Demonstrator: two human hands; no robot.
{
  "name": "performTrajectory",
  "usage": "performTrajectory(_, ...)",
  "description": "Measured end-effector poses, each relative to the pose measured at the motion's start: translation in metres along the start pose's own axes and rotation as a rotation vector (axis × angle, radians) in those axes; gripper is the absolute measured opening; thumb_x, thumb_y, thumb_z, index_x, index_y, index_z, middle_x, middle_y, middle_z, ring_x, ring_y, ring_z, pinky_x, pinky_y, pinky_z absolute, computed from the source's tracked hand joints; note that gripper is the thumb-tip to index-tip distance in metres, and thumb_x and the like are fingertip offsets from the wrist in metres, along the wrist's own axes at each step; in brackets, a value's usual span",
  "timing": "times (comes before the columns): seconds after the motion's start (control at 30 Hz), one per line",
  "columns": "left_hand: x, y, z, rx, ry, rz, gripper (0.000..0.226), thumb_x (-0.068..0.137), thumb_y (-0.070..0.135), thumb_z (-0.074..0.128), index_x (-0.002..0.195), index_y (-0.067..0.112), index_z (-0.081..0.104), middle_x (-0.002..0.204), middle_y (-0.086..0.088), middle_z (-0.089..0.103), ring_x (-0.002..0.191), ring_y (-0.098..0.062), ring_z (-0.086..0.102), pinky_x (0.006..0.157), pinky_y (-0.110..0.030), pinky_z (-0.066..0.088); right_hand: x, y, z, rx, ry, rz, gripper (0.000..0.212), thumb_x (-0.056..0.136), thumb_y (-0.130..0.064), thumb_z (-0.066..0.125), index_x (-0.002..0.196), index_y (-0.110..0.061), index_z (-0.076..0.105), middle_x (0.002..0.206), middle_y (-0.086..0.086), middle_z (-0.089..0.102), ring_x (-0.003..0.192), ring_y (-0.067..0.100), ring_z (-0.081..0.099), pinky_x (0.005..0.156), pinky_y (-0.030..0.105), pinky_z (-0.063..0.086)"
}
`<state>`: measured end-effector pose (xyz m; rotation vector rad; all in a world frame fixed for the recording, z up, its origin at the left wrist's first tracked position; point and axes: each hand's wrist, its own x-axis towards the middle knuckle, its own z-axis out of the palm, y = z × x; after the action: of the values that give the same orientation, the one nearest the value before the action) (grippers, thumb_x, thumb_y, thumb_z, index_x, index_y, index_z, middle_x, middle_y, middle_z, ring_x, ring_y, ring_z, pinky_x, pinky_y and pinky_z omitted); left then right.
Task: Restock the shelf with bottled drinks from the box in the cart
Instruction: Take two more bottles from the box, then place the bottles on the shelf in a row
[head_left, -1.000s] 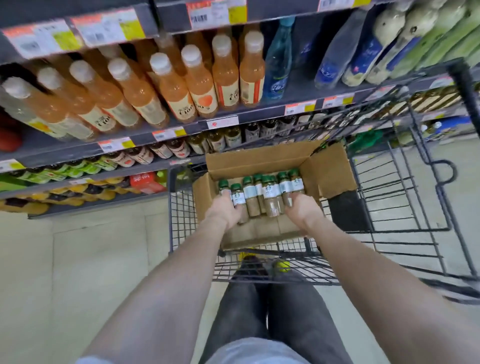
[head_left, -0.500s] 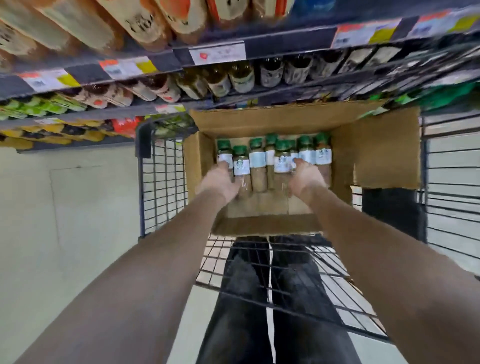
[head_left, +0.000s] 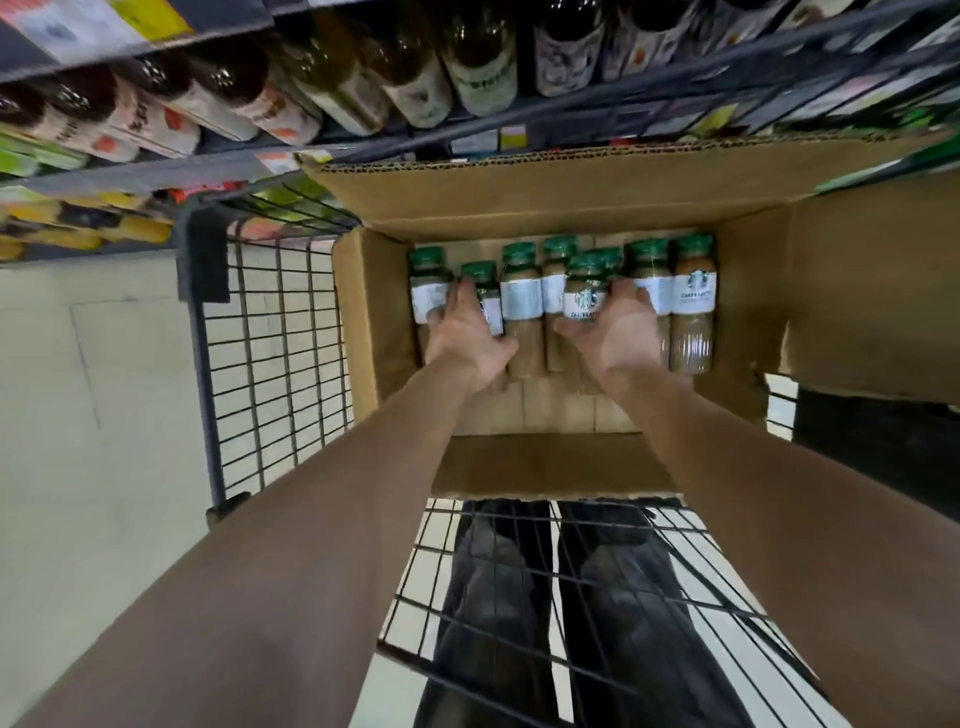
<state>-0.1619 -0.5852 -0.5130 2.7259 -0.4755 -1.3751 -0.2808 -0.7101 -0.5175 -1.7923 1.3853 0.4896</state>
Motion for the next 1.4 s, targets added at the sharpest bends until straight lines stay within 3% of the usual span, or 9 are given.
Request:
performTrajectory(0.13,0.013,0.006,0.001,-0.035,0.022,-0.065,0.103,0.093,0.040,0.070,0.162,0.009,0.000,0.153,-0.014,0.043,0.142,-0.039,0.030,0.111,-0.042,0.041,0.005,0.003,0.003,0.025,0.004,0.019,0.079,0.081,-0.048,0.077,0.140,-0.011,0.041,0.131,0.015,0.052,0.109,0.032,0.060,0.089,0.042,0.055)
performTrajectory(0.37,0.023,0.012,0.000,0.213,0.052,-0.071,0.098,0.082,0.054,0.077,0.151,0.002,0.031,0.150,-0.019,0.041,0.138,-0.035,0.038,0.114,-0.040,0.037,0.003,0.006,0.000,0.236,-0.008,0.061,0.081,0.080,-0.038,0.082,0.145,-0.017,0.038,0.127,0.009,0.055,0.099,0.025,0.062,0.089,0.038,0.057)
performTrajectory(0.47,0.012,0.005,0.011,0.009,0.102,-0.089,0.088,0.078,0.043,0.084,0.148,0.013,0.040,0.144,-0.016,0.045,0.130,-0.034,0.046,0.106,-0.040,0.046,-0.006,0.007,-0.002,0.326,0.005,0.067,0.080,0.084,-0.034,0.080,0.148,-0.018,0.035,0.120,0.003,0.061,0.102,0.021,0.062,0.088,0.033,0.056)
performTrajectory(0.67,-0.026,0.006,0.002,-0.438,0.082,-0.024,0.083,0.080,0.020,0.087,0.148,0.023,0.040,0.126,0.002,0.065,0.115,-0.020,0.064,0.090,-0.022,0.047,-0.045,0.003,-0.020,0.344,0.007,0.086,0.072,0.087,-0.029,0.078,0.146,-0.023,0.038,0.098,-0.009,0.057,0.083,0.011,0.057,0.061,0.013,0.042)
performTrajectory(0.77,-0.047,0.007,-0.022,-0.563,0.052,0.006,0.099,0.072,0.030,0.093,0.153,0.018,0.038,0.136,0.002,0.063,0.118,-0.017,0.063,0.105,-0.031,0.049,-0.072,-0.005,-0.036,0.350,0.036,0.086,0.076,0.084,-0.034,0.080,0.147,-0.024,0.039,0.112,-0.005,0.059,0.095,0.014,0.058,0.077,0.022,0.047)
performTrajectory(0.97,-0.090,0.002,-0.064,-0.641,0.080,0.128,0.114,0.043,0.063,0.093,0.142,0.023,0.053,0.128,0.004,0.069,0.113,-0.015,0.067,0.102,-0.036,0.054,-0.137,-0.036,-0.066,0.361,0.164,0.026,0.082,0.079,-0.042,0.082,0.147,-0.021,0.041,0.132,0.007,0.062,0.116,0.028,0.062,0.097,0.041,0.052)
performTrajectory(1.13,-0.174,0.003,-0.121,-0.696,0.187,0.169,0.087,0.053,0.045,0.100,0.123,0.012,0.059,0.114,0.006,0.069,0.104,-0.013,0.067,0.087,-0.025,0.051,-0.197,-0.062,-0.082,0.430,0.238,-0.086,0.073,0.074,-0.039,0.085,0.136,-0.016,0.053,0.120,0.002,0.068,0.109,0.023,0.065,0.088,0.034,0.052)
performTrajectory(1.27,-0.228,-0.015,-0.146,-0.726,0.273,0.283,0.072,0.066,0.021,0.097,0.127,0.008,0.059,0.110,0.001,0.063,0.100,-0.017,0.061,0.076,-0.013,0.039,-0.249,-0.083,-0.094,0.495,0.247,-0.190,0.075,0.072,-0.043,0.084,0.135,-0.018,0.052,0.115,-0.004,0.069,0.102,0.019,0.066,0.091,0.039,0.054)
performTrajectory(1.4,-0.286,-0.048,-0.167,-0.698,0.371,0.399,0.089,0.063,0.036,0.096,0.137,0.008,0.057,0.126,0.001,0.064,0.113,-0.018,0.063,0.093,-0.020,0.046,-0.312,-0.103,-0.106,0.498,0.279,-0.350,0.081,0.077,-0.039,0.084,0.145,-0.017,0.045,0.131,0.001,0.062,0.115,0.021,0.060,0.095,0.033,0.049)
